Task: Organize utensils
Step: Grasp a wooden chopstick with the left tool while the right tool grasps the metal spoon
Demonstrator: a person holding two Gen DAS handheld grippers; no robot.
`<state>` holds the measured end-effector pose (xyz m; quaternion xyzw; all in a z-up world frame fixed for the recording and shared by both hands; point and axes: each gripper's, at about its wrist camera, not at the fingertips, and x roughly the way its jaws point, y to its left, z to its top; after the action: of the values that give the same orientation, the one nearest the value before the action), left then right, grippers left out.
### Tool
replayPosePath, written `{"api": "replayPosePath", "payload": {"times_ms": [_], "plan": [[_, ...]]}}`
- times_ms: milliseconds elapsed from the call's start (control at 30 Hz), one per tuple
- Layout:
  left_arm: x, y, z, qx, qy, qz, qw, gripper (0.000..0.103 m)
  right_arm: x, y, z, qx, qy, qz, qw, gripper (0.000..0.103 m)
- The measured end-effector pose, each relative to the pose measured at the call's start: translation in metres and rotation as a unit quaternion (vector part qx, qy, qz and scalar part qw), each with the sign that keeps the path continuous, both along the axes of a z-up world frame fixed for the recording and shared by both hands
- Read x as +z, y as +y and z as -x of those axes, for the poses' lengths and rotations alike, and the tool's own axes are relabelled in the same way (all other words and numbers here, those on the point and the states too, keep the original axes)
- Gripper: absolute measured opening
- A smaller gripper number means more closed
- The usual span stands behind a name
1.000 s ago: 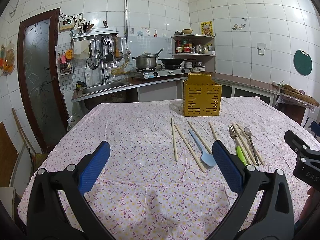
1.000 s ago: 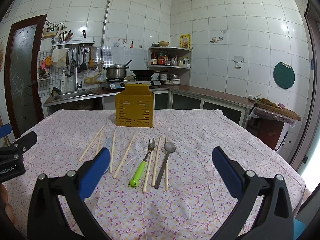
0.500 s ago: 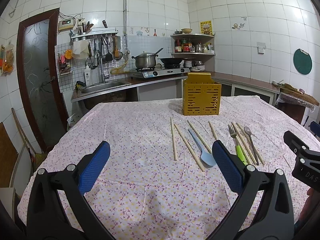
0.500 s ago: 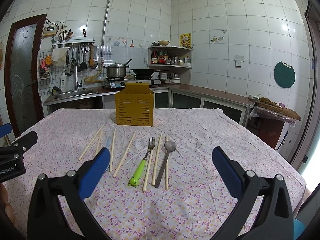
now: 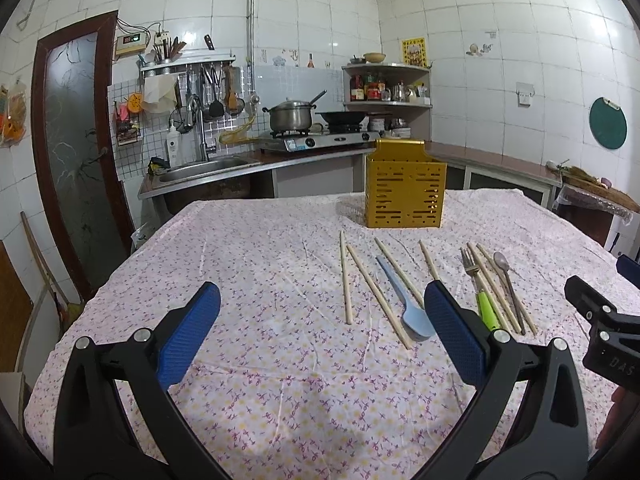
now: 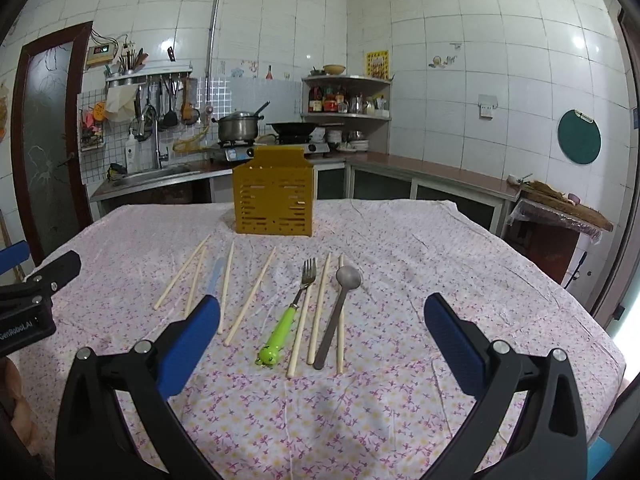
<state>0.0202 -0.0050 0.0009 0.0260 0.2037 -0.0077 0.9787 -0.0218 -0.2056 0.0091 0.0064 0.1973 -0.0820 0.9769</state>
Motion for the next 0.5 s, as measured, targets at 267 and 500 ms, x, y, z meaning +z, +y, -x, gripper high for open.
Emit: {"api": "replayPosePath", "payload": {"times_ms": [267,500], "plan": [[0.006,-0.004,-0.031,0.007,0.01,-0.007,0.9999,0.099,0.001,-0.007,-0.032,-0.007,0.02,0.017,1.0,0.1],[-0.007,-0.008,-0.077,-0.019,0.067,-0.004,0.9975,0.099,-0.008,-0.027,-0.074,-0.027,0.064,0.021,0.997,0.1]]}}
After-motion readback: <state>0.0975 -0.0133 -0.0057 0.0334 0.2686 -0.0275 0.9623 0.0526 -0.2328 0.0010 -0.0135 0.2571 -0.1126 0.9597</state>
